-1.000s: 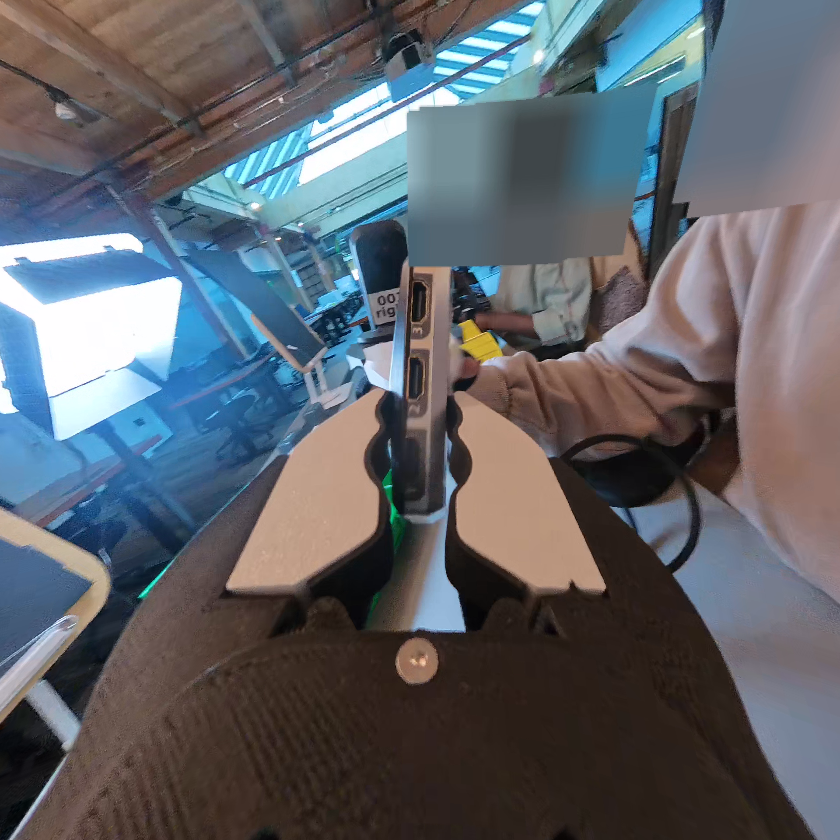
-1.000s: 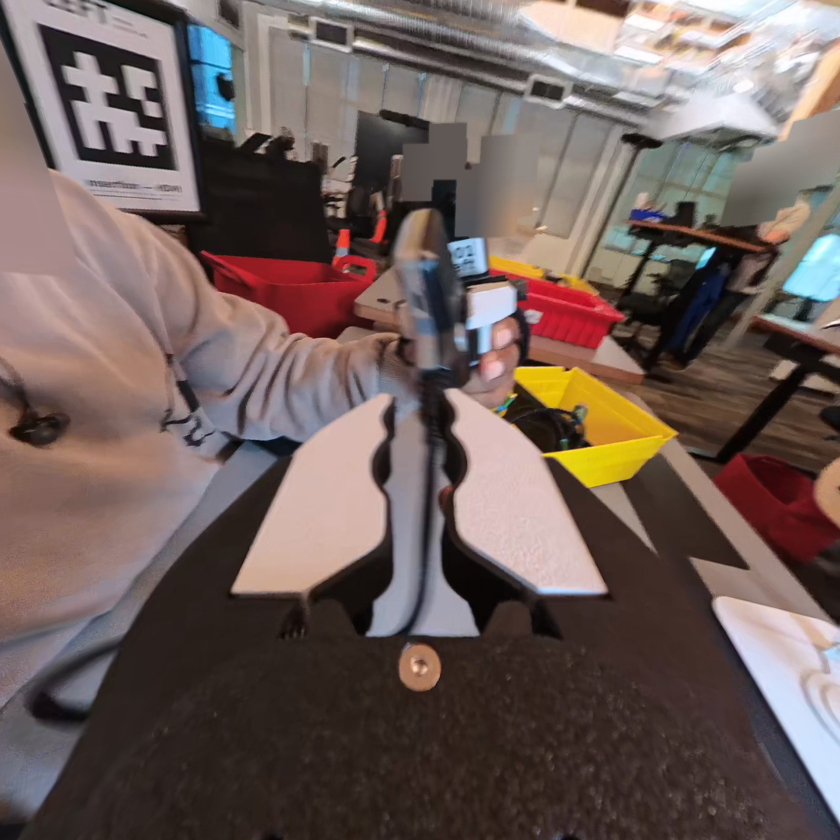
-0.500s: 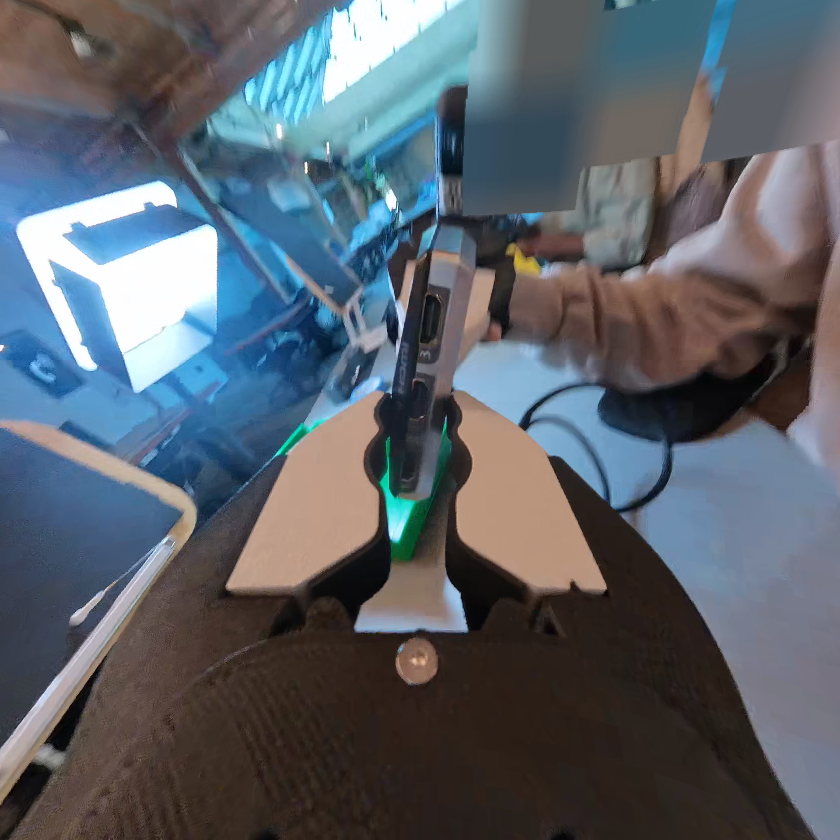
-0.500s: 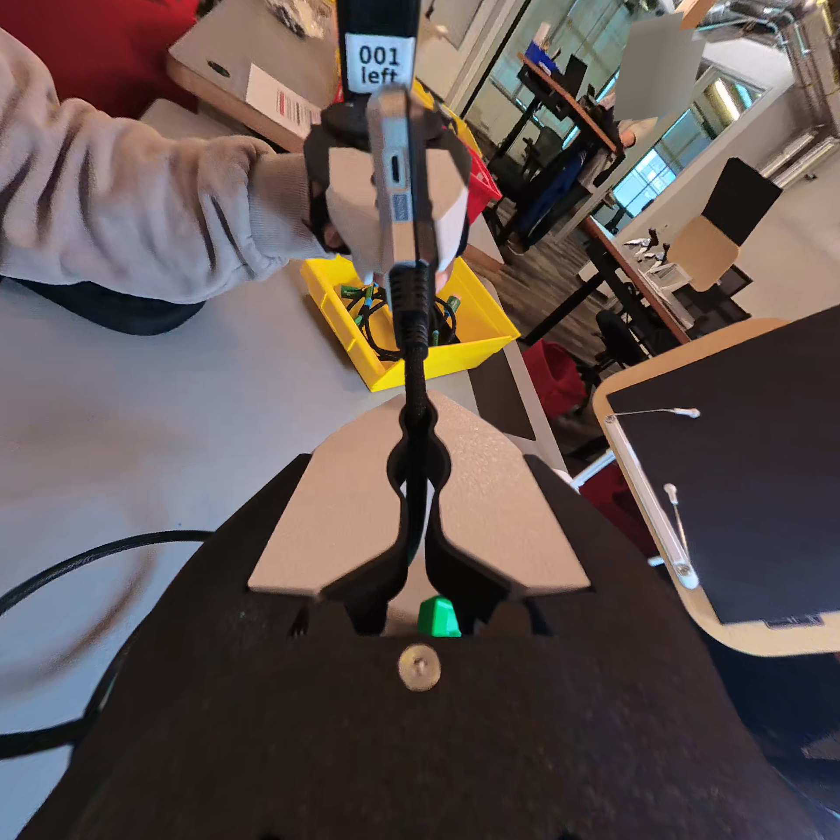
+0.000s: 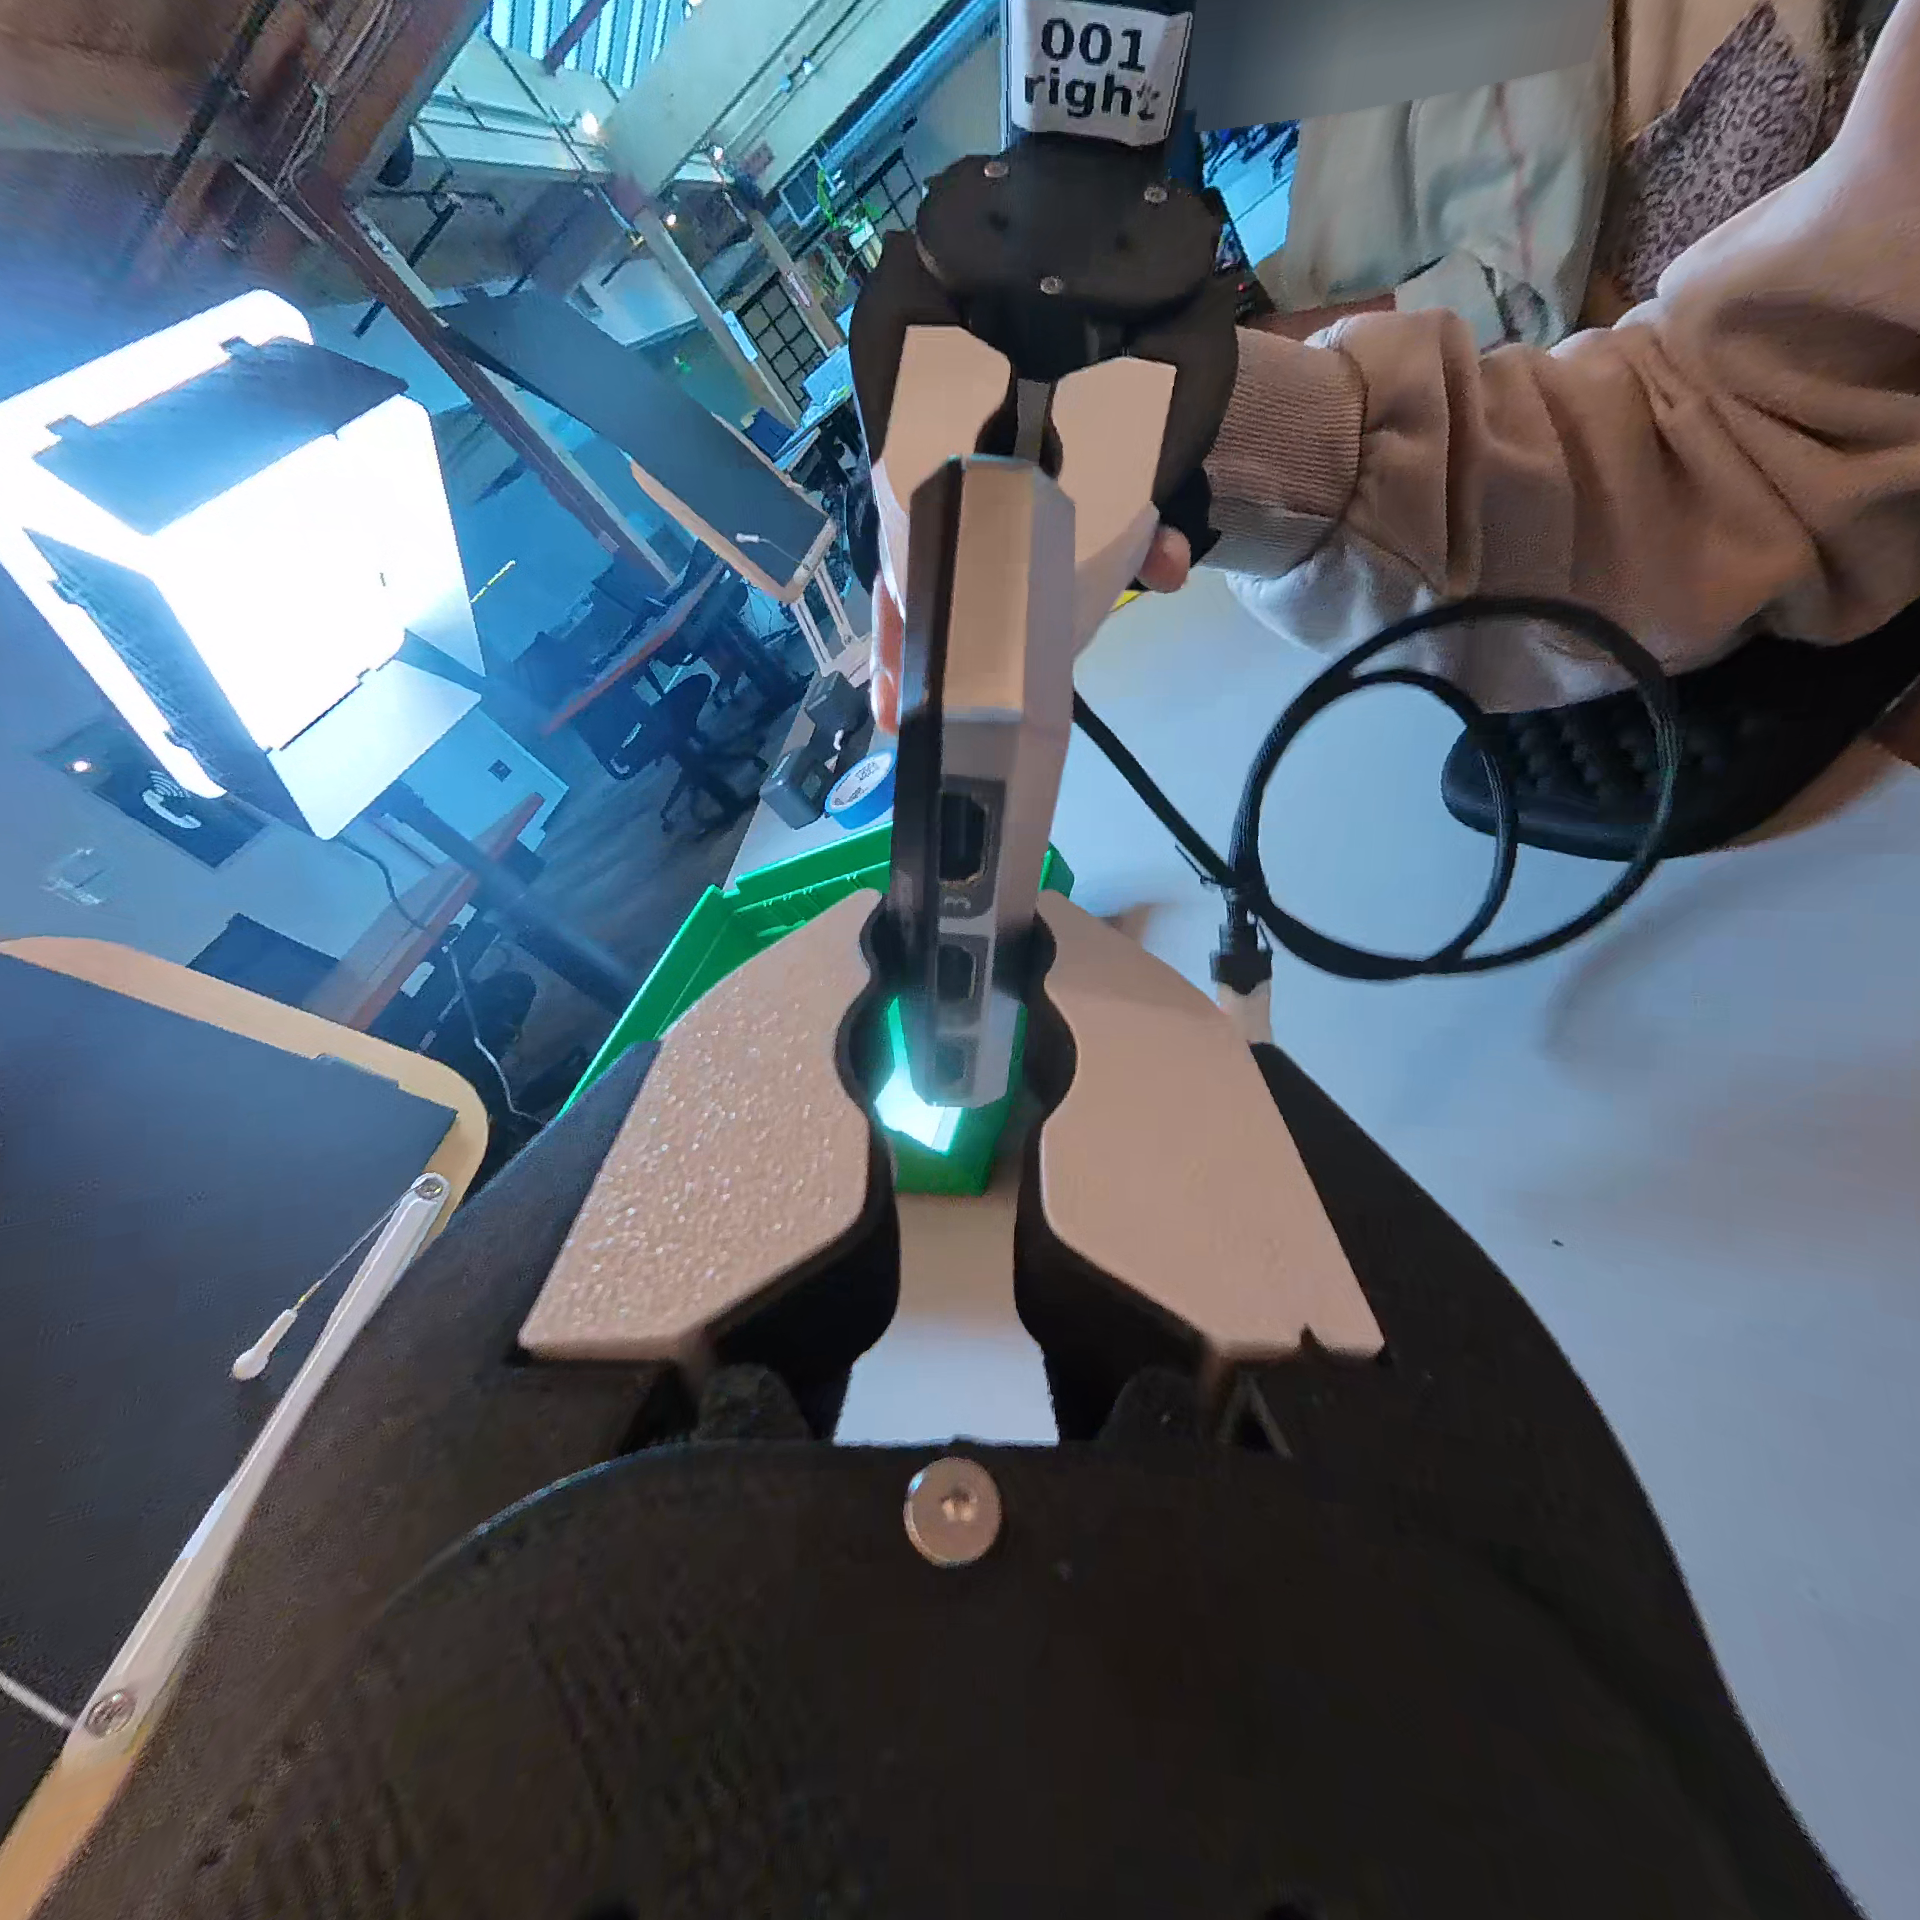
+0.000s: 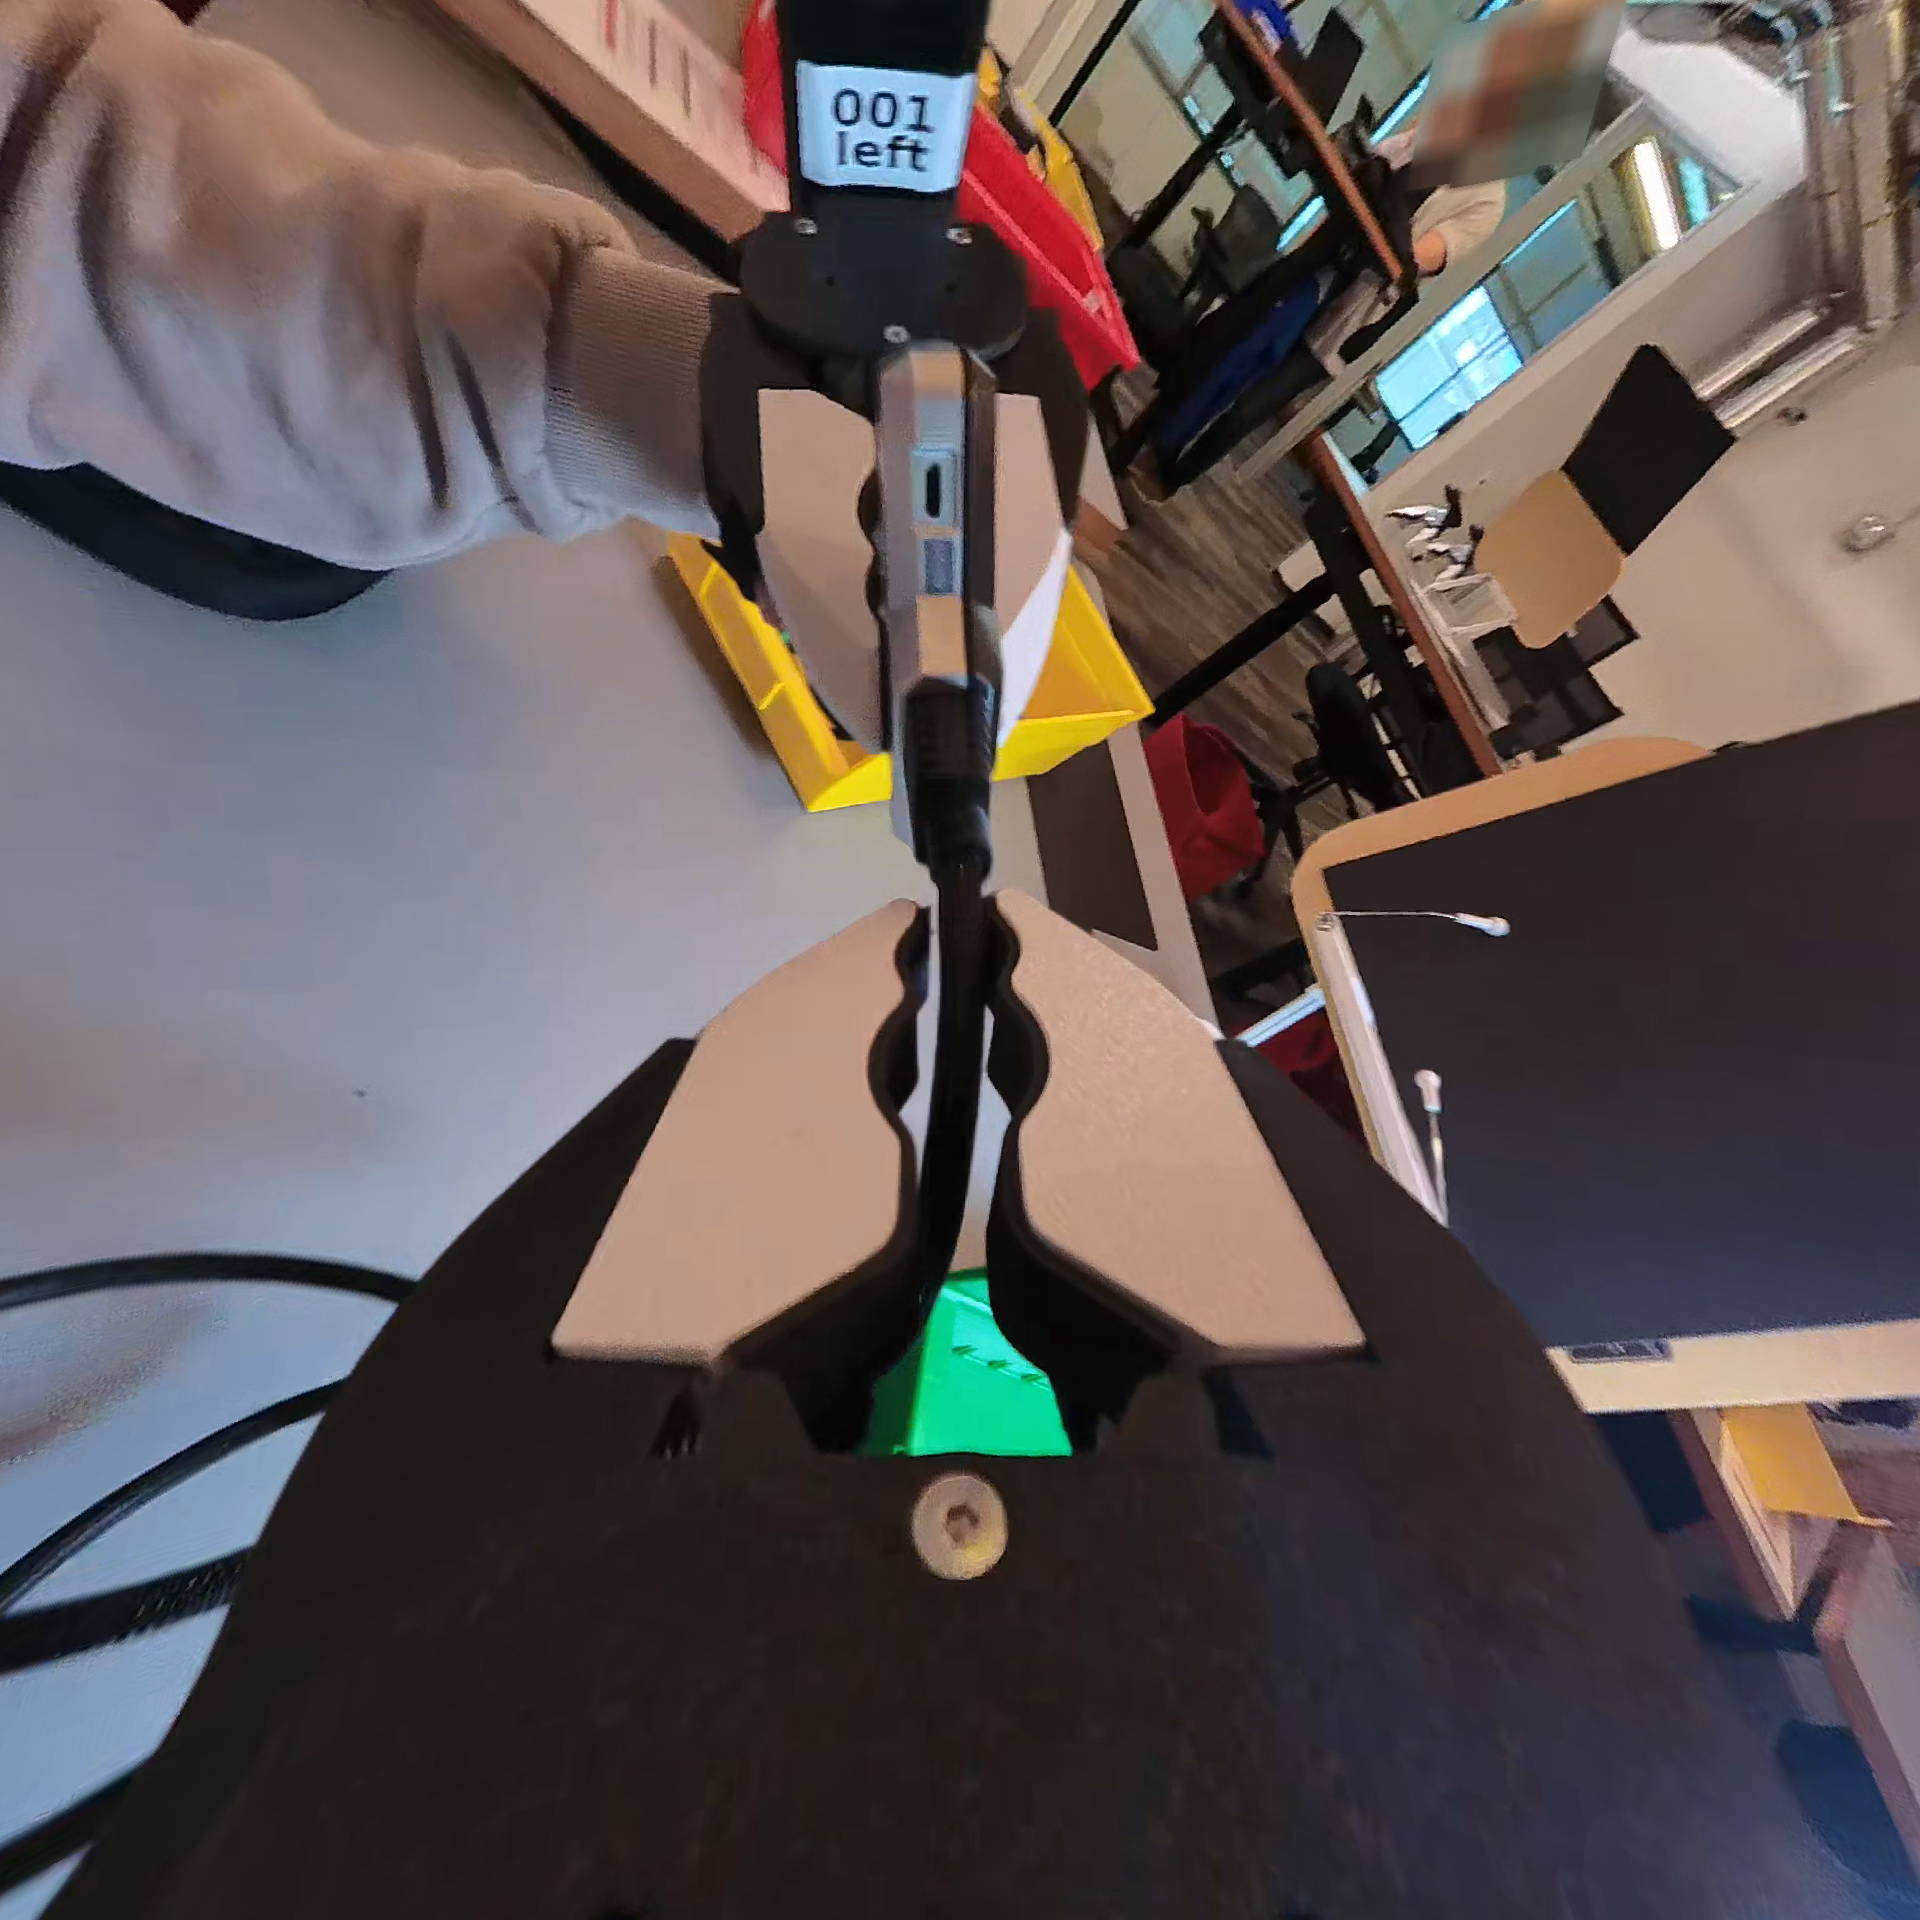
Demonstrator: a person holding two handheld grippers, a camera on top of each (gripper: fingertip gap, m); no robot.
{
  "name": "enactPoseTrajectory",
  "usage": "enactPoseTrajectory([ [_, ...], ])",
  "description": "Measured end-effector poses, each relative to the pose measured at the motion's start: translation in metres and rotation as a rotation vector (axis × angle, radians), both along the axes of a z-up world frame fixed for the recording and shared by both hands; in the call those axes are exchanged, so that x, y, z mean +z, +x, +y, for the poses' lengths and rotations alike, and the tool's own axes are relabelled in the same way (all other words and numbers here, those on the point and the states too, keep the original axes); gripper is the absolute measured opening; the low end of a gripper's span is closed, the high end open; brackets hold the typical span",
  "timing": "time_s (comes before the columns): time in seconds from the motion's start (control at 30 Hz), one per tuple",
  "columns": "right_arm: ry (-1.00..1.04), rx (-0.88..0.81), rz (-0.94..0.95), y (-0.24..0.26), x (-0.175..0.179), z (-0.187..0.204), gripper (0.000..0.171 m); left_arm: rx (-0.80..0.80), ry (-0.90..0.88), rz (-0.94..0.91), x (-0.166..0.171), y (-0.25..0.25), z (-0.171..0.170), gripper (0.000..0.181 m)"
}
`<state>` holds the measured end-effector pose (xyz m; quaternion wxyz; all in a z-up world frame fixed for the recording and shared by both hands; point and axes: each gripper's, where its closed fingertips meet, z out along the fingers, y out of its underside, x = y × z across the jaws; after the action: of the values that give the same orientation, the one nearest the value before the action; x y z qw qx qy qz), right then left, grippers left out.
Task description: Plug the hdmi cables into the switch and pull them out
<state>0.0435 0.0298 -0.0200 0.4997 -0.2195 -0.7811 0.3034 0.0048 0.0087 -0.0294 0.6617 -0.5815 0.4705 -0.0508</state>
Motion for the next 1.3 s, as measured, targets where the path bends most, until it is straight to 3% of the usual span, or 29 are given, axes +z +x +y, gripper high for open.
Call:
enactPoseTrajectory([
  [0.23,0.092,-0.046,-0.046,0.001,-0.008,0.0,0.023,-0.018,0.038,0.001,0.001,0.003,-0.002,0.022],
  [0.37,0.123,-0.074,-0.02,-0.006,-0.006,-0.004,0.042,-0.052,0.048,0.028,0.001,0.015,-0.006,0.022],
  [0.67,0.254,-0.061,-0.03,-0.011,-0.016,-0.021,0.023,-0.072,0.09,0.061,0.001,0.035,-0.006,0.022],
  [1.07,0.35,-0.148,-0.005,-0.028,-0.027,-0.002,0.023,0.064,0.14,0.197,-0.013,0.018,0.012,0.022],
  [1.3,0.334,-0.19,-0.014,-0.035,-0.03,0.006,0.023,0.108,0.088,0.163,-0.016,0.009,0.019,0.023],
])
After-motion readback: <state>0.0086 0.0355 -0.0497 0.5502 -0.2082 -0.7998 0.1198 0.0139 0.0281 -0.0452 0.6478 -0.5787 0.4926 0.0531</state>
